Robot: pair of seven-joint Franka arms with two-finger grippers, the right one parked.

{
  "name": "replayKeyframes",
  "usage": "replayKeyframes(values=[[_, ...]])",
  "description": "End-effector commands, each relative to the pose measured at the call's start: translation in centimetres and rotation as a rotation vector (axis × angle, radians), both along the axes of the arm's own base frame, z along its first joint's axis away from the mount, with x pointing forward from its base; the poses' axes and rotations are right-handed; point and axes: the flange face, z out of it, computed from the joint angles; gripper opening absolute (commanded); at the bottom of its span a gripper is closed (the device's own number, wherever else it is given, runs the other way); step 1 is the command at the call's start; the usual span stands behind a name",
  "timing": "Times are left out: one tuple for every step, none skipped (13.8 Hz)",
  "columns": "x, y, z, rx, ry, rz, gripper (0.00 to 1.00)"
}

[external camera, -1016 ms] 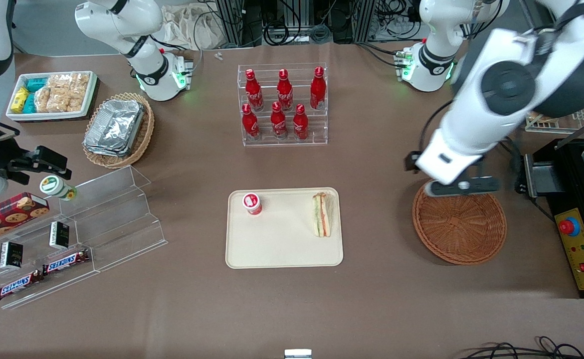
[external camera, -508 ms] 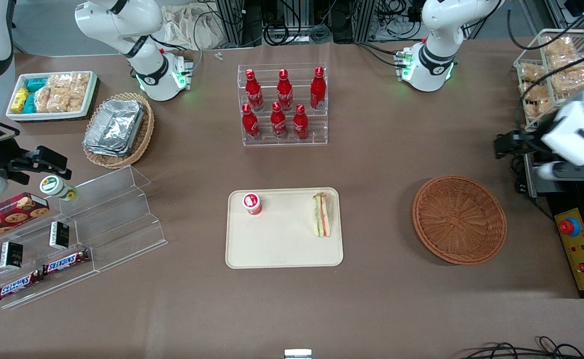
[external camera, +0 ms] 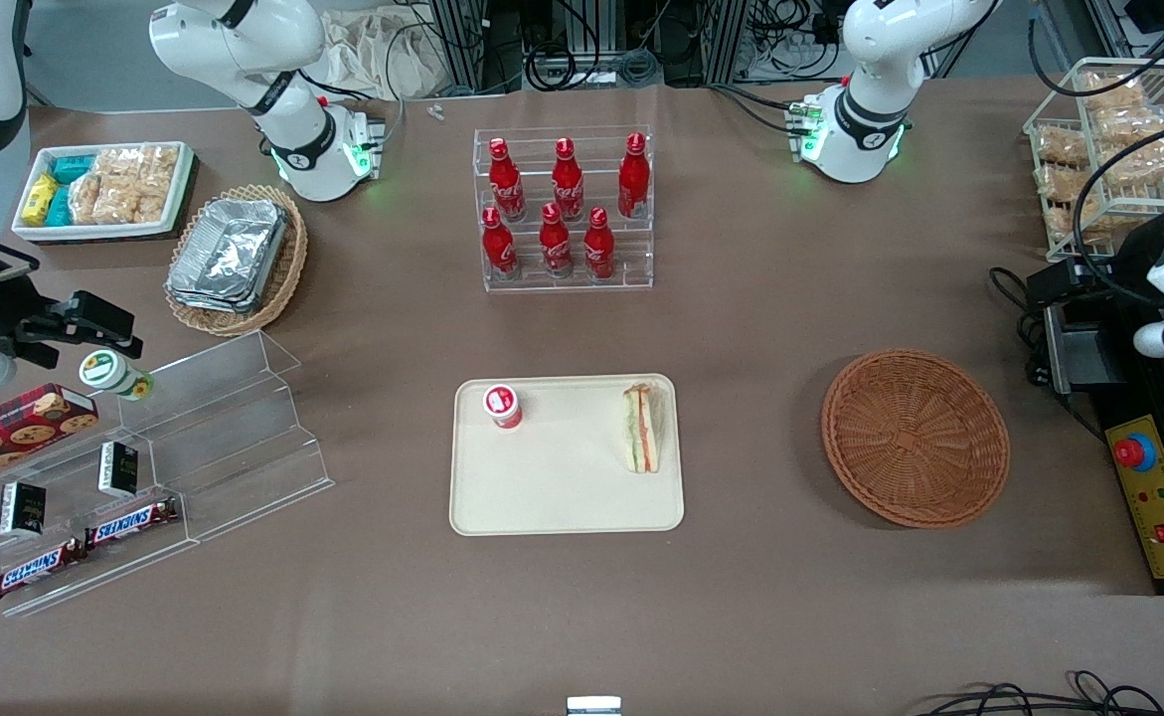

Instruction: Place sandwich from basket to tray

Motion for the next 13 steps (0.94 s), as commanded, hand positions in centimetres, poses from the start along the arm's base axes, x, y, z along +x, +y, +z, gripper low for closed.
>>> replayKeyframes(values=[[-0.5,0.1,0.9,0.007,0.001,-0.002,1.00],[-0.4,0.2,0.8,0.005,0.003,0.005,1.00],[-0.5,-0.1,1.0,0.006,-0.004,0.002,1.00],[-0.5,-0.9,0.9,0.008,-0.004,-0.013,1.00],[-0.4,-0.4,0.8,0.013,-0.003,0.002,1.00],[-0.4,-0.3,0.7,0.022,0.000,0.009,1.00],[-0.4,-0.1,0.9,0.025,-0.008,0.019,1.00],[-0.3,-0.1,0.9,0.027,-0.012,0.025,1.00],[-0.1,-0.2,0.7,0.030,-0.012,0.029,1.00],[0.0,-0.3,0.4,0.031,-0.009,0.031,1.00],[0.1,-0.2,0.3,0.031,-0.007,0.034,1.00],[0.1,-0.1,0.2,0.031,-0.006,0.035,1.00],[0.2,-0.2,0.1,0.031,-0.004,0.034,1.00]])
